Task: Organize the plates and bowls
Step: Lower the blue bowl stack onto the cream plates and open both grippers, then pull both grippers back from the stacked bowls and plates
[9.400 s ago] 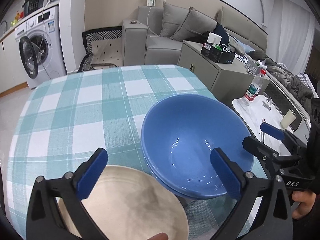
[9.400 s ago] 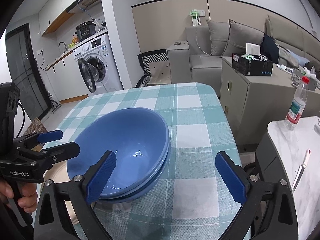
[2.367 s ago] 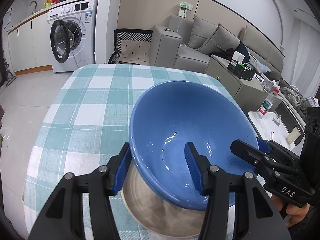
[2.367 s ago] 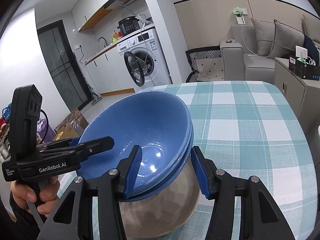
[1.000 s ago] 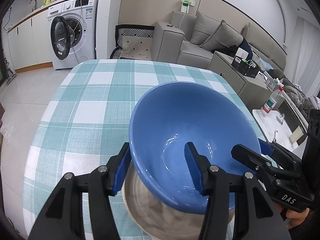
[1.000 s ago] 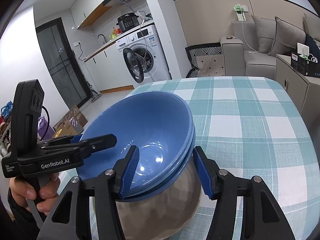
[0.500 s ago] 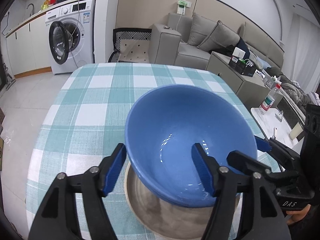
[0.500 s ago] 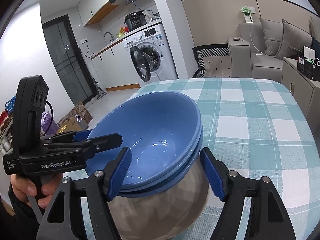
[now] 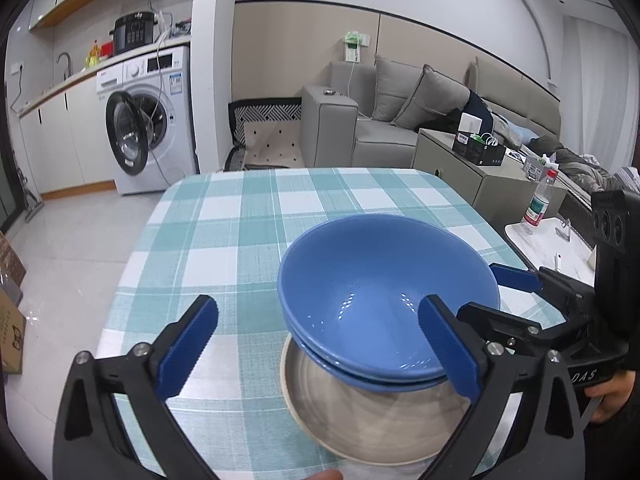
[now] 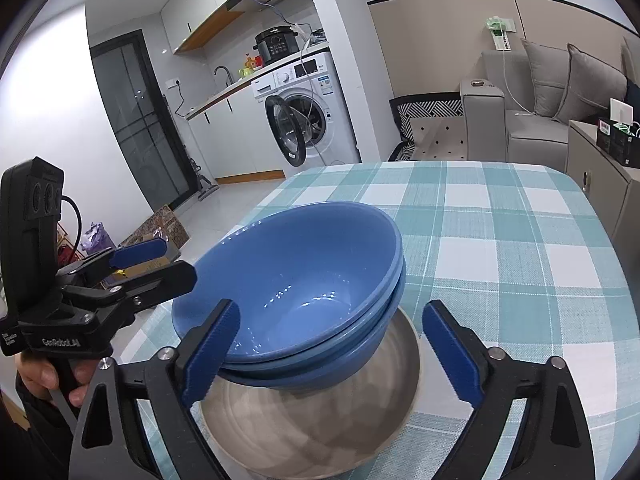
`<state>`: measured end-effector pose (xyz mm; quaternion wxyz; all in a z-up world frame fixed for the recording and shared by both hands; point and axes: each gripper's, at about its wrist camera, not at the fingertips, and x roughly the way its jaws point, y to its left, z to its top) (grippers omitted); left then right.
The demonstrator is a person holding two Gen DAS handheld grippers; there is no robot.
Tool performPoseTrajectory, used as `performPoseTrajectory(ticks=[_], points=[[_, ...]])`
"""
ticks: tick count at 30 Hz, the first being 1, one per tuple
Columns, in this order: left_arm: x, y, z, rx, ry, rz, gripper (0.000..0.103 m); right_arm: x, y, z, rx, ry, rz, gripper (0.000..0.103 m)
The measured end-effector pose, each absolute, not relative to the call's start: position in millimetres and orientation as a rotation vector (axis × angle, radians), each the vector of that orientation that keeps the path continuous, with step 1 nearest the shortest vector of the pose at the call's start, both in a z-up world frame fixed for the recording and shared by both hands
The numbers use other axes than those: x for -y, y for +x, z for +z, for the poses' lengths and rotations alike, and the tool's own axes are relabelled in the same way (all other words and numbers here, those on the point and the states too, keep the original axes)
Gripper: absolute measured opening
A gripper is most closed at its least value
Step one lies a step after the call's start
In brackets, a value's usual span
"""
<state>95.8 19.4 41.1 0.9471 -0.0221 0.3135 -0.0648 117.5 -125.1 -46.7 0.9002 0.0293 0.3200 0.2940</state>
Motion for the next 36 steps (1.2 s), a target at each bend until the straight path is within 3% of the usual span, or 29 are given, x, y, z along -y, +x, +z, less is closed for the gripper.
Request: performPoseTrajectory(ticks=[5,19,36], points=[[-22.9,87.2,41.4,-0.604,-0.021,-0.123,0.103,121.8,112.2,-45.2,-0.647,0.027,0.615,0.102],[-28.4,52.1,41.1,-0.443,0.036,-0.077,0.103,141.4,88.2,-44.0,-0.554,-0.033,0.581,0.102],[-36.0,34.9,18.2,-0.397,0.003,-0.079,0.103,161.7,42.1,-55.8,-0.406,-0.044,0.624,0.102]])
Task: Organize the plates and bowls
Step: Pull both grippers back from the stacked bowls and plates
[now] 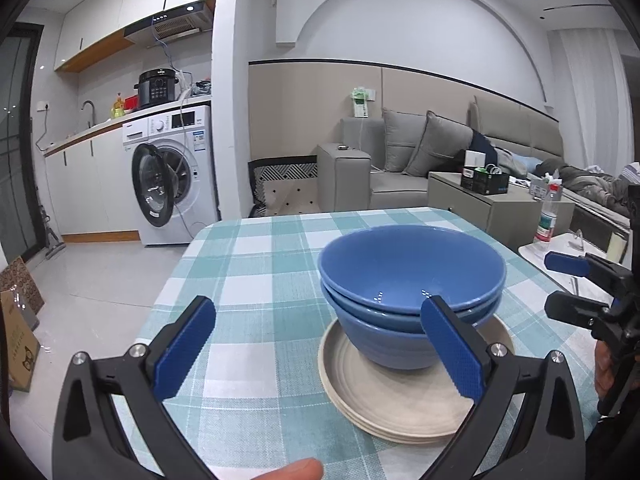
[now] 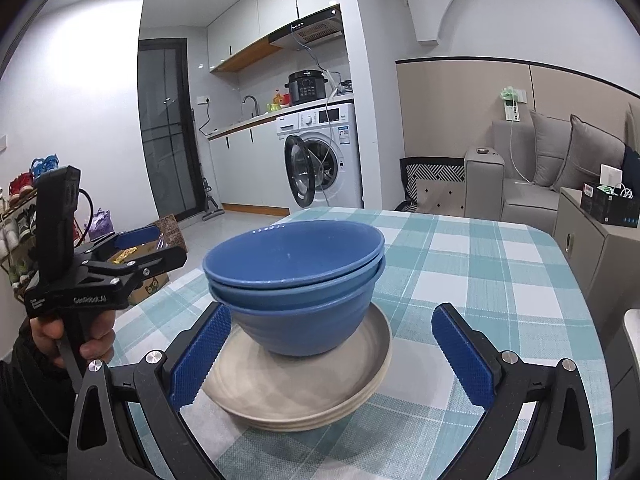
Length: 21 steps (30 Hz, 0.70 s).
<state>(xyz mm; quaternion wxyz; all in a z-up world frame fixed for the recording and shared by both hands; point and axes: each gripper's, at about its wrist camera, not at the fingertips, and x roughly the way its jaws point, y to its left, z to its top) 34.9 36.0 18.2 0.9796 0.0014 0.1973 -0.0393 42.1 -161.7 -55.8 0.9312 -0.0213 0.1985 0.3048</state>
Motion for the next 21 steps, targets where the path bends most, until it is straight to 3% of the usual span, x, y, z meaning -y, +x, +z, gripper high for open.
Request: performPoseTrajectory(ticks=[21], points=[[-23.8,14.8,-12.7,-0.377,0.027,-0.091,0.103,167.3,12.9,-78.5,-0.355,-0.07,0.621,0.102]])
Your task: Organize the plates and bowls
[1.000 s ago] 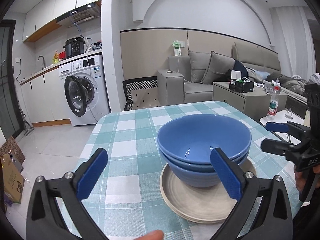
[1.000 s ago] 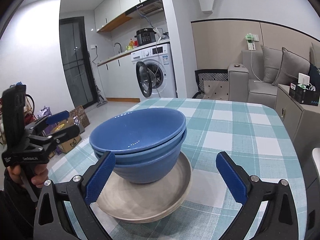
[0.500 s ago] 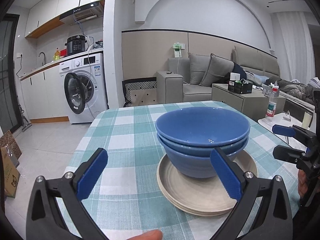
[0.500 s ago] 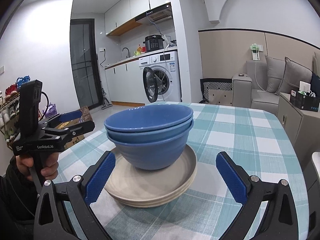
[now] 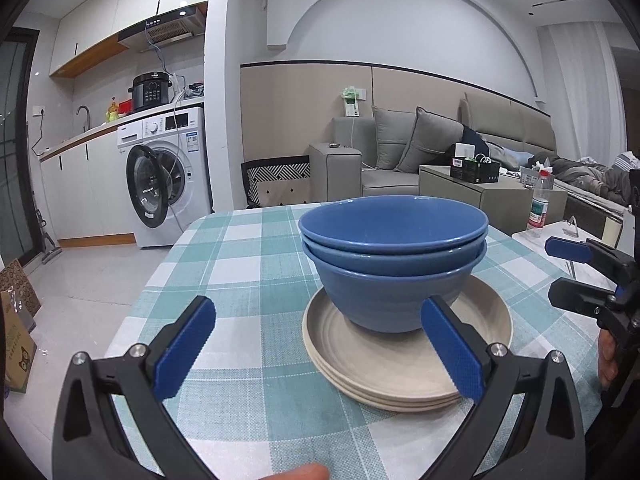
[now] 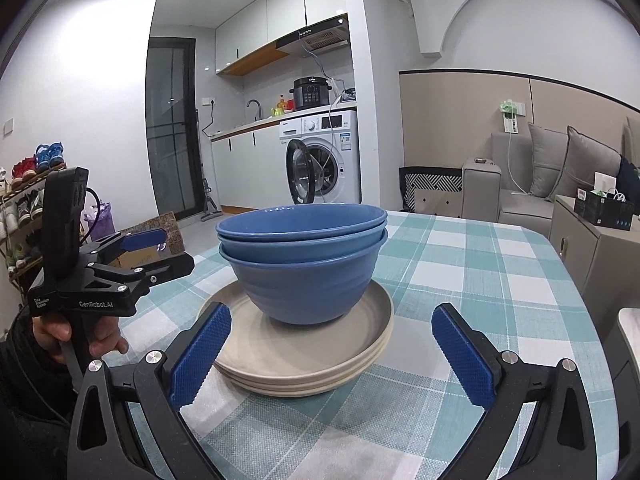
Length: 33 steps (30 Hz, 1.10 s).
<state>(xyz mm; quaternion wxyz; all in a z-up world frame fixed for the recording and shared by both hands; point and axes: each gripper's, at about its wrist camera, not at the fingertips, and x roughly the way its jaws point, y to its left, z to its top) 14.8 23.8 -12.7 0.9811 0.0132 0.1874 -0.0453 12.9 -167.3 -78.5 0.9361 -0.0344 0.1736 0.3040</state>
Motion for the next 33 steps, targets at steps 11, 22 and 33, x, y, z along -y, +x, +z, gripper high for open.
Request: performPoseTrajectory(ticks=[11,22,33], points=[[-22.8,16.0,-18.3,-0.372,0.03,-0.097,0.103,172.6,9.1,-77.7,-0.331,-0.052,0.617,0.102],[-26.6,16.4,-18.8,-0.372,0.016,-0.107,0.103,170.1,7.4,-77.1,-0.334,-0.058,0.628,0.102],[-27.6,16.4,-18.6,-0.374,0.015,-0.107,0.103,168.9,7.8,-77.7,-0.333,-0.063,0.631,0.102]])
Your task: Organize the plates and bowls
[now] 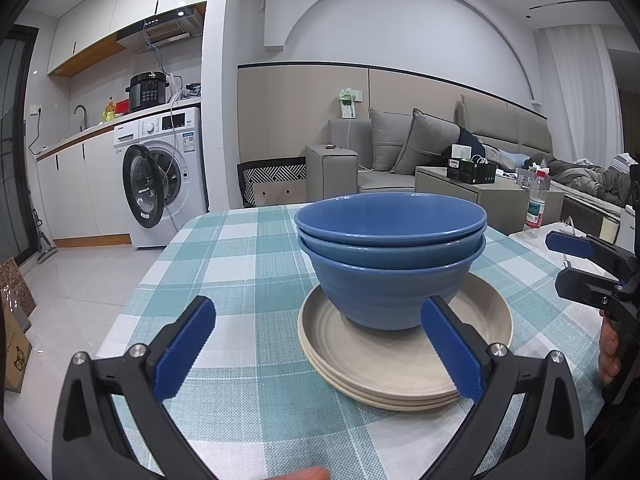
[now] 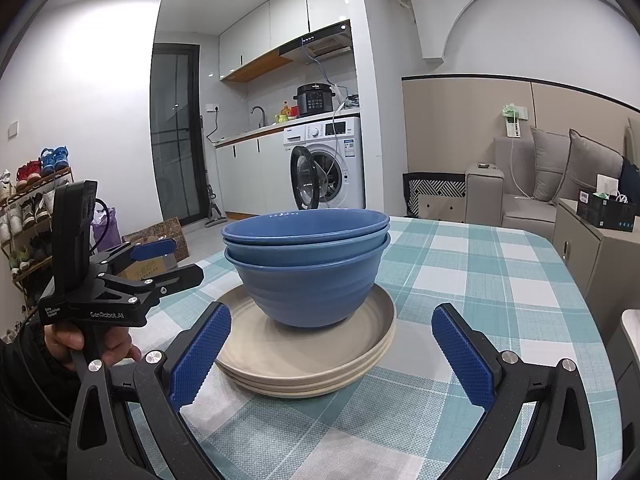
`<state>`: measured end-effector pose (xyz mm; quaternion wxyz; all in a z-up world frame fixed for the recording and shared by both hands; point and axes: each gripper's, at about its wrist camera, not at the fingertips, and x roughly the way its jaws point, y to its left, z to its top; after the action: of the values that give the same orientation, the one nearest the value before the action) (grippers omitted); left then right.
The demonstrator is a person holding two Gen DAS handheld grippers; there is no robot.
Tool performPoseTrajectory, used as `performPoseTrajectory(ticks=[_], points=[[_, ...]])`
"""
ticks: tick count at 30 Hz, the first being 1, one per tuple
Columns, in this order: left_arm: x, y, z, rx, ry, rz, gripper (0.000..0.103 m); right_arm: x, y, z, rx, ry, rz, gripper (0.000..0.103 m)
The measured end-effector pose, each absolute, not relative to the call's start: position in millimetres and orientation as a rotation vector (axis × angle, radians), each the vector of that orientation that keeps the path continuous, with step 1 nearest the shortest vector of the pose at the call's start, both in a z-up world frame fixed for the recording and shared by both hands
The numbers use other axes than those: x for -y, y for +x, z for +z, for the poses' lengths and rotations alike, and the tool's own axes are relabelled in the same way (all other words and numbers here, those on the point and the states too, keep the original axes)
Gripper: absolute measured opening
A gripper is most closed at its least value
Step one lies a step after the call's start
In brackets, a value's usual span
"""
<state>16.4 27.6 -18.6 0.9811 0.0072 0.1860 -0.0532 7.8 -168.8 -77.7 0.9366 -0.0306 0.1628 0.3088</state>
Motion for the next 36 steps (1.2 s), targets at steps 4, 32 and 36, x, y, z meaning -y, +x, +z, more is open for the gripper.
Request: performPoseTrajectory(ticks=[4,32,36], points=[[-28.1,16.3,-17.8,-0.376,0.014,-0.103,0.103,167.6,8.3,-78.2,-0.334,-0.064,0.632,0.102],[-26.9,19.3,-17.8,-0.375,0.017,-0.102,0.103,164.9,10.6,-78.8,-0.336,-0.069,0.635,0.102],[-26.9,19.3,-17.9,-0.375,0.016,-0.101,0.103,164.7,10.4,-78.8,-0.337,-0.067,0.634,0.102]])
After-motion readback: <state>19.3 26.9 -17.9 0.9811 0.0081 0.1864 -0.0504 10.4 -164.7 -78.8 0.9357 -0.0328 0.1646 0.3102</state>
